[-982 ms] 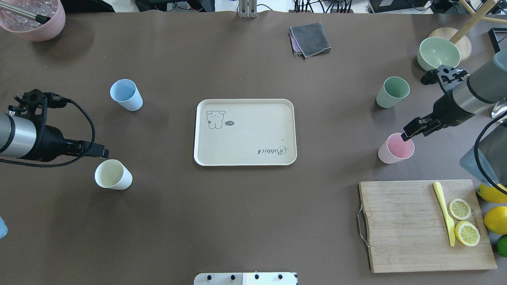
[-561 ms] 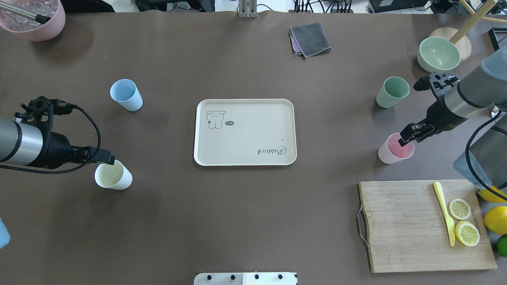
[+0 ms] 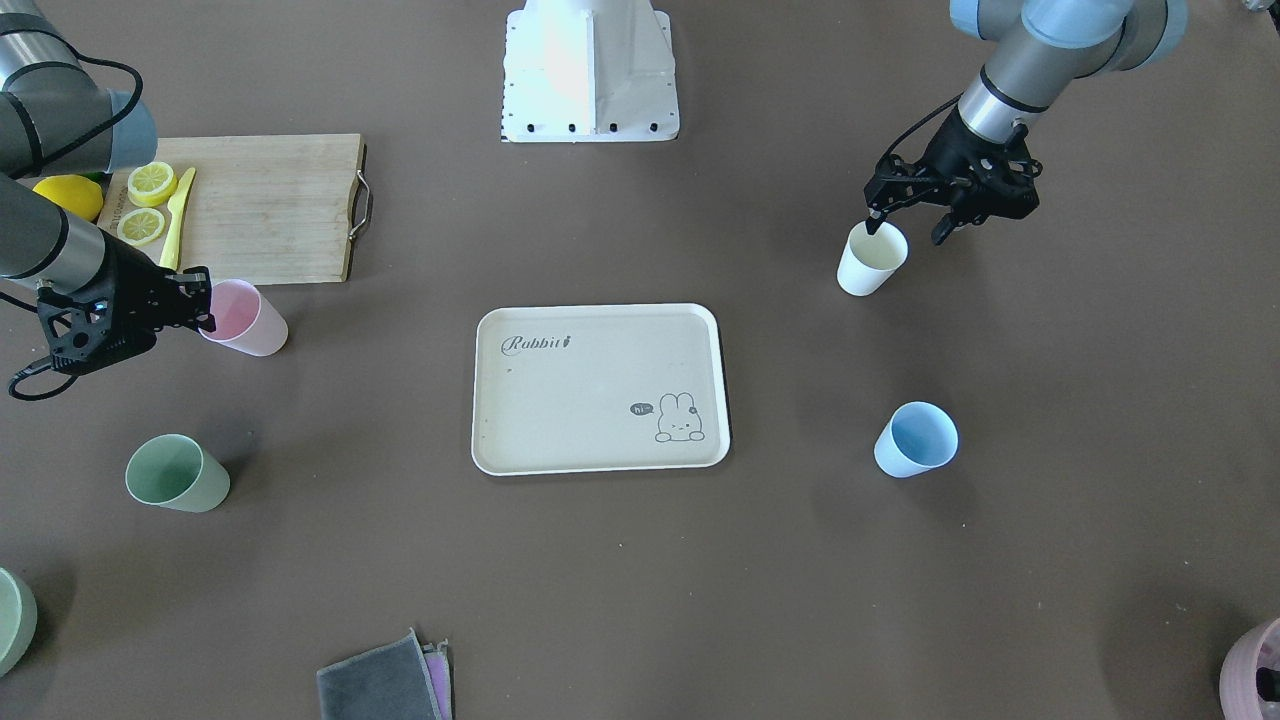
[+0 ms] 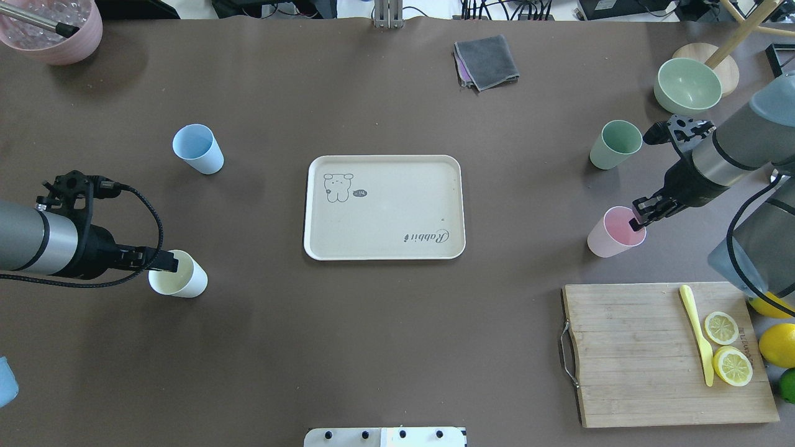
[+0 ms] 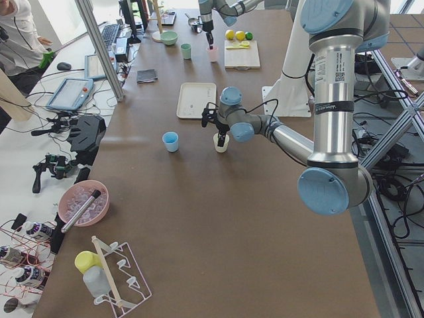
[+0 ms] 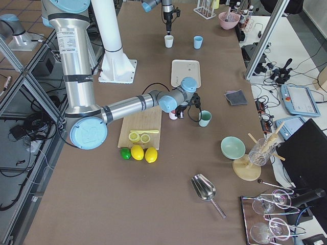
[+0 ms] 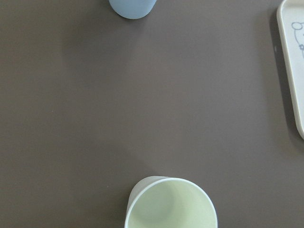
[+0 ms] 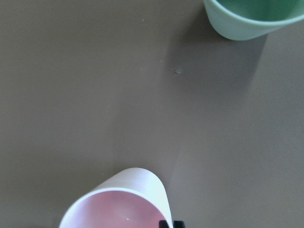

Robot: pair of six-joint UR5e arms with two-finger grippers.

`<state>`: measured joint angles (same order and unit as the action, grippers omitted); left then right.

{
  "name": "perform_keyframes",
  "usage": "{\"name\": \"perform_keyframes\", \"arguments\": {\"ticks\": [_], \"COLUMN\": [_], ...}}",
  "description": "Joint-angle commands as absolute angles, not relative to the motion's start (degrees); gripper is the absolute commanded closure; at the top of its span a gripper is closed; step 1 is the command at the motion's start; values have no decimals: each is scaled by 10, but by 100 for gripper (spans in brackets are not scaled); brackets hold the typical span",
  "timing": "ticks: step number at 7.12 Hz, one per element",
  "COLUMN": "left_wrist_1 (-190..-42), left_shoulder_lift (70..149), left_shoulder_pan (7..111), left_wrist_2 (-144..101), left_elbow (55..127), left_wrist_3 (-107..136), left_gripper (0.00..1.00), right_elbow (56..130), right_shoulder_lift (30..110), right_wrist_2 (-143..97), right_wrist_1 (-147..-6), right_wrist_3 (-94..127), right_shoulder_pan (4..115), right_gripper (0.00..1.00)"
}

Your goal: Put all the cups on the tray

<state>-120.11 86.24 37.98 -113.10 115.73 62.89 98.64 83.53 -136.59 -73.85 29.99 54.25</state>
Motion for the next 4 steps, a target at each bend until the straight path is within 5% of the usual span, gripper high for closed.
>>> {"name": "perform_keyframes", "arguments": {"ticks": [1,4], "left_wrist_1": [-1201,-1201], "left_shoulder_lift": [865,880], "left_shoulder_pan": [376,372], "left_wrist_2": [-1129,-1132], "left_elbow": [1140,1121], "left_wrist_3": [633,635], "left_gripper": [18,60], "right_elbow": [995,999], "right_shoulder_lift": [833,762], "right_wrist_2": [-1384,-1390], "right_wrist_1": [-739,-745], "right_wrist_3": [302,393], "right_shoulder_pan": [547,548], "right_gripper": [100,100]}}
